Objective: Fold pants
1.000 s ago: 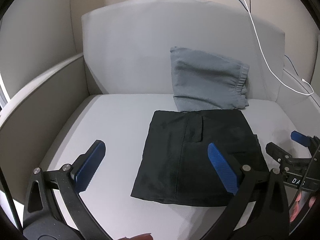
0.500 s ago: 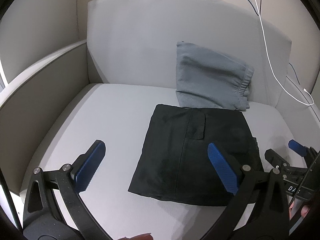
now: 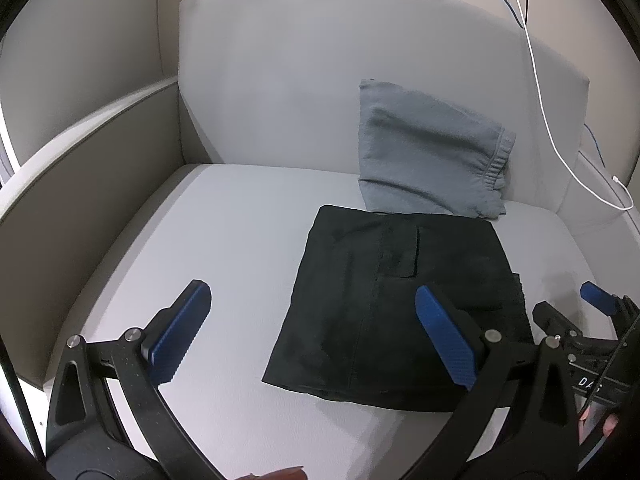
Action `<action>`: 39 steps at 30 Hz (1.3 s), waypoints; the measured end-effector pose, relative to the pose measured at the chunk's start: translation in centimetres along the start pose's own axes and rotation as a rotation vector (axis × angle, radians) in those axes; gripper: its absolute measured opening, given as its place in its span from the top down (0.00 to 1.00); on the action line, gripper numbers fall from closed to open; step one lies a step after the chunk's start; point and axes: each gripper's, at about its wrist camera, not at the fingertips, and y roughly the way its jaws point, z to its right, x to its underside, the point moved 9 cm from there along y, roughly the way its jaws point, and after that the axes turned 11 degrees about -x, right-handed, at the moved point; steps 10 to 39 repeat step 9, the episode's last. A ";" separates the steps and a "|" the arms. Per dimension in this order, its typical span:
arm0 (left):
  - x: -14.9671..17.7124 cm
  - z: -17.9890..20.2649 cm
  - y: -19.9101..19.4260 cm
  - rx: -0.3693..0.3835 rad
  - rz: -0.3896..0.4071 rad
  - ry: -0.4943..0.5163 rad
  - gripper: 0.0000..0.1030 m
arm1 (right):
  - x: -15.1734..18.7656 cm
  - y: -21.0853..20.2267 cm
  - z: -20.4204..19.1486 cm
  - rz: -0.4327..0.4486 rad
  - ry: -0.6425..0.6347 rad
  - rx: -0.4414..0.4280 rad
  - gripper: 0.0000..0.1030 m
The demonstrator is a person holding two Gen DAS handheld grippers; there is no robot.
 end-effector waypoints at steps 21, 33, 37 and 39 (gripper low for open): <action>-0.4 0.3 -1.2 -0.037 0.062 0.039 0.01 | 0.1 0.2 -0.2 -0.007 -0.007 -0.004 0.00; -0.4 0.3 -1.2 -0.037 0.062 0.039 0.01 | 0.1 0.2 -0.2 -0.007 -0.007 -0.004 0.00; -0.4 0.3 -1.2 -0.037 0.062 0.039 0.01 | 0.1 0.2 -0.2 -0.007 -0.007 -0.004 0.00; -0.4 0.3 -1.2 -0.037 0.062 0.039 0.01 | 0.1 0.2 -0.2 -0.007 -0.007 -0.004 0.00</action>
